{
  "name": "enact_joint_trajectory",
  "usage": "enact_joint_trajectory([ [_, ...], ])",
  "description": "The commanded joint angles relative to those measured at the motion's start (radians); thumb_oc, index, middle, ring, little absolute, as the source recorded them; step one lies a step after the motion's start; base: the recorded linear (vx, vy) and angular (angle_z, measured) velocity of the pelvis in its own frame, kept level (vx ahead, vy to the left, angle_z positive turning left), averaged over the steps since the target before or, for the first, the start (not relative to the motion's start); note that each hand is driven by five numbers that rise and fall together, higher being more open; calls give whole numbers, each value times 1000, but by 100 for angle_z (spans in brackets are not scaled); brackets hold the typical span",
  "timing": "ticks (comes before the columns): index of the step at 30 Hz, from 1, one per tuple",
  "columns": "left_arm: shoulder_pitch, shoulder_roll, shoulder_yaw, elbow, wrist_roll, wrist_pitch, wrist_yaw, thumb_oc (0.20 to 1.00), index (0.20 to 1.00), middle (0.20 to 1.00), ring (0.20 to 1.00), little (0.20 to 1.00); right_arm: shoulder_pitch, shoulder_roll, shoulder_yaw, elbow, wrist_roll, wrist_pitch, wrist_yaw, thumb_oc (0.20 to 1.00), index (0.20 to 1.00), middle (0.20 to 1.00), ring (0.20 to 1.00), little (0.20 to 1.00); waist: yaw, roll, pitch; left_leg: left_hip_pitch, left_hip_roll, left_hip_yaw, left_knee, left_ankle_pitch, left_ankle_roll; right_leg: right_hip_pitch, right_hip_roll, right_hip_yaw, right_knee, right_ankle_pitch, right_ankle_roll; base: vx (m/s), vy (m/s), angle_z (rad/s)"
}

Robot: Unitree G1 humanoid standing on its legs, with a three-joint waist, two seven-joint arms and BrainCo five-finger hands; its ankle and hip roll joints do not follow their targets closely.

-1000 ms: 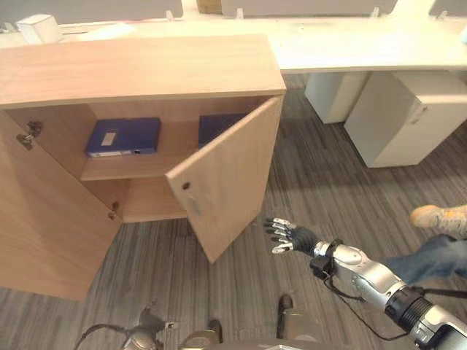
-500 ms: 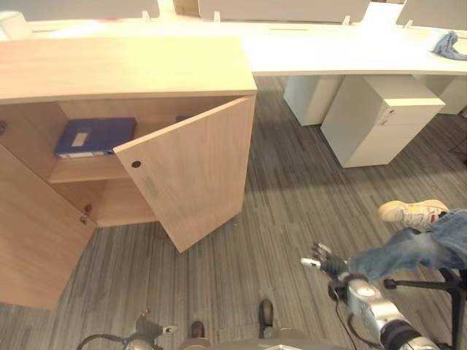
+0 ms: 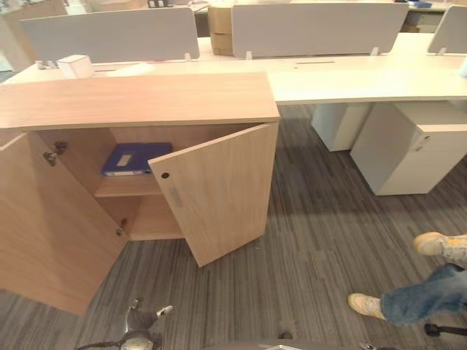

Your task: Put the empty folder in the office cabinet

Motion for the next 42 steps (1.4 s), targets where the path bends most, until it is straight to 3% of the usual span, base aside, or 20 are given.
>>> enact_joint_trajectory([
  [1, -13, 80, 76, -57, -44, -33, 24, 1000, 1000, 1000, 1000, 1000, -57, -16, 4, 80, -26, 20, -45, 1000, 1000, 1000, 1000, 1000, 12, -90, 56, -93, -138, 36, 36, -20, 2, 66, -31, -16, 42, -126, 24, -93, 69, 57],
  [6, 3, 96, 154, -74, -59, -38, 48, 1000, 1000, 1000, 1000, 1000, -55, -16, -23, 52, -7, 13, -46, 1000, 1000, 1000, 1000, 1000, 9, -83, 52, -106, -92, 23, 13, -8, -24, 36, -72, -39, 49, -110, 38, -73, 131, 44],
  [7, -8, 111, 173, -69, -51, -43, 65, 1000, 1000, 1000, 1000, 1000, -55, -15, -31, 38, -2, 12, -43, 1000, 1000, 1000, 1000, 1000, -1, -79, 49, -86, -22, 37, 3, -3, -45, -1, -114, -56, 60, -102, 52, -102, 162, 38],
  [8, -8, 110, 173, -69, -51, -43, 65, 1000, 1000, 1000, 1000, 1000, -55, -15, -31, 38, -2, 12, -43, 1000, 1000, 1000, 1000, 1000, -1, -78, 48, -84, -20, 37, 1, -3, -46, -1, -113, -56, 63, -104, 52, -154, 366, 54],
  [9, -19, 118, 186, -69, -53, -53, 87, 1000, 1000, 1000, 1000, 1000, -53, -21, -43, 34, -4, 12, -41, 1000, 1000, 1000, 1000, 1000, -11, -62, 37, -59, 55, 38, -13, 29, -70, -29, -145, -62, 74, -95, 67, -41, 315, 55],
  [14, -32, 147, 225, -75, -66, -65, 138, 1000, 1000, 1000, 1000, 1000, -29, -39, -68, 35, -17, 18, -39, 1000, 1000, 1000, 1000, 1000, -23, -2, 23, -36, 182, -39, -9, 182, -161, -22, -219, -75, 93, -74, 112, 11, 416, 34],
  [15, -32, 146, 225, -75, -66, -65, 138, 1000, 1000, 1000, 1000, 1000, -28, -39, -68, 35, -17, 19, -39, 1000, 1000, 1000, 1000, 1000, -25, -1, 25, -34, 183, -41, -11, 183, -162, -18, -218, -78, 92, -74, 112, 36, 495, 29],
  [16, -25, 159, 246, -99, -74, -62, 153, 1000, 1000, 1000, 1000, 1000, -24, -51, -80, 36, -18, 22, -39, 1000, 1000, 1000, 1000, 1000, -27, 9, 21, -24, 177, -91, -29, 141, -175, -10, -250, -64, 78, -48, 140, 41, 468, 27],
  [18, -17, 169, 260, -110, -66, -61, 149, 1000, 1000, 1000, 1000, 1000, -7, -57, -104, 39, -33, 32, -24, 1000, 1000, 1000, 1000, 1000, -39, 12, 7, -3, 140, -82, -57, 10, -158, -15, -302, -57, 58, -5, 170, 31, 485, 14],
  [19, -16, 169, 260, -111, -65, -60, 149, 1000, 1000, 1000, 1000, 1000, -6, -57, -105, 38, -34, 32, -24, 1000, 1000, 1000, 1000, 1000, -38, 11, 6, -1, 137, -81, -57, 9, -157, -13, -304, -57, 55, -4, 172, -32, 534, 4],
  [20, -27, 188, 274, -113, -62, -51, 140, 1000, 1000, 1000, 1000, 1000, 7, -67, -137, 30, -30, 43, -14, 1000, 1000, 1000, 1000, 1000, -51, 2, 5, 13, 83, -53, -57, -72, -125, -30, -365, -44, 48, 53, 186, -56, 544, -7],
  [22, -57, 230, 292, -98, -55, -39, 142, 1000, 1000, 1000, 1000, 1000, 12, -65, -153, 24, -18, 48, -4, 1000, 1000, 1000, 1000, 1000, -57, -12, 20, 15, 14, -41, -57, -92, -79, -62, -425, -11, 61, 114, 186, -96, 620, -7],
  [24, -73, 251, 291, -100, -43, -36, 137, 1000, 1000, 1000, 1000, 1000, 21, -53, -157, 31, -16, 53, 0, 1000, 1000, 1000, 1000, 1000, -58, -16, 28, 17, -15, -39, -57, -100, -61, -77, -439, 4, 89, 88, 180, -84, 309, -15],
  [25, -89, 269, 296, -91, -40, -33, 141, 1000, 1000, 1000, 1000, 1000, 23, -44, -150, 37, -17, 55, 5, 1000, 1000, 1000, 1000, 1000, -60, -13, 38, 16, -25, -32, -57, -95, -50, -101, -437, 31, 131, 84, 167, -117, 349, -16],
  [26, -110, 299, 307, -102, -35, -36, 146, 1000, 1000, 1000, 1000, 1000, 33, -1, -112, 36, -28, 53, 23, 1000, 1000, 1000, 1000, 1000, -62, -6, 50, 21, -33, -26, -57, -88, -38, -103, -347, 69, 217, 5, 129, -123, 346, 8],
  [27, -110, 299, 308, -103, -35, -36, 146, 1000, 1000, 1000, 1000, 1000, 33, -1, -112, 35, -28, 53, 23, 1000, 1000, 1000, 1000, 1000, -61, -7, 49, 18, -34, -25, -57, -85, -38, -107, -347, 71, 218, 7, 128, -88, 361, -22],
  [28, -101, 318, 333, -132, -49, -41, 145, 1000, 1000, 1000, 1000, 1000, 52, 19, -87, 32, -42, 46, 20, 1000, 1000, 1000, 1000, 1000, -57, -9, 49, 17, -48, -6, -57, -76, -22, -106, -231, 37, 244, -72, 104, -44, 194, -31],
  [29, -98, 330, 346, -143, -45, -39, 142, 1000, 1000, 1000, 1000, 1000, 66, 25, -84, 34, -43, 44, 15, 1000, 1000, 1000, 1000, 1000, -59, -16, 38, 5, -61, -11, -57, -70, -15, -87, -198, 19, 221, -99, 100, -23, 224, -53],
  [31, -105, 345, 378, -125, -59, -38, 147, 1000, 1000, 1000, 1000, 1000, 64, 24, -79, 46, -38, 47, 9, 1000, 1000, 1000, 1000, 1000, -73, -30, 41, 9, -81, -15, -57, -60, -4, -96, -144, 80, 220, -97, 82, 18, 84, -9],
  [42, -69, 469, 496, -24, -40, -16, 158, 1000, 1000, 1000, 1000, 1000, 85, 31, -66, 70, -79, 57, 23, 1000, 1000, 1000, 1000, 1000, -78, -71, -1, 9, -84, 33, -57, -68, 5, -7, -134, 77, 58, -43, 95, 51, 6, -13],
])
